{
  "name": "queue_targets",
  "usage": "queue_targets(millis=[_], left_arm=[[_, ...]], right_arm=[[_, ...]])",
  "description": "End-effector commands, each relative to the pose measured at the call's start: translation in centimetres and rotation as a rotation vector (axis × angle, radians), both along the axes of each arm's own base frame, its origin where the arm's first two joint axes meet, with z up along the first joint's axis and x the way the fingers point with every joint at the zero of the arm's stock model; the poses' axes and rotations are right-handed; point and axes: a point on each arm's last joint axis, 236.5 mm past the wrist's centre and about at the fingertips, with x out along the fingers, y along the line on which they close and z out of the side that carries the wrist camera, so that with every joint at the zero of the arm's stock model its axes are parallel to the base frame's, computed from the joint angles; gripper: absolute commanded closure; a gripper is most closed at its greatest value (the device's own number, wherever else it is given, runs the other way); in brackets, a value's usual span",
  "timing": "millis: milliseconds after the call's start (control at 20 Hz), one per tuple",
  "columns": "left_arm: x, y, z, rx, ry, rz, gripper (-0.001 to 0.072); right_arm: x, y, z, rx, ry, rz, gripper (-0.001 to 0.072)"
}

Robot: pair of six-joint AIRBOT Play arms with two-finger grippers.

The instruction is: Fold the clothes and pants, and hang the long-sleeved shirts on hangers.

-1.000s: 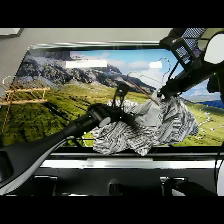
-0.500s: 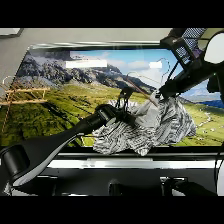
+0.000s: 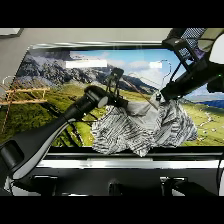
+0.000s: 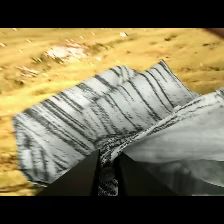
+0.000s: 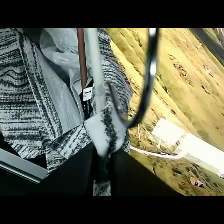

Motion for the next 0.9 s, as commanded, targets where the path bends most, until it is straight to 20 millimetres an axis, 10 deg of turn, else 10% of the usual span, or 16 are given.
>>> queue_targets(millis=[0,200,850], left_arm=[[1.9,2.5,1.9,0.052,-0.025,-0.035,0.0668],[2.8,3.6,2.2,0.016,0.002,-0.018,0.0668],[7.2,5.7,5.6,-0.061,-0.112,0.057,0.0667]], right_arm=[[-1.5,1.1,1.4,0.061,-0.012,0.013,0.0674],[-2.8,4.1,1.9,0.187,0.028,0.058,0.0674],[-3.5,4.5,1.4,0.201,0.077,0.066,0.0674]])
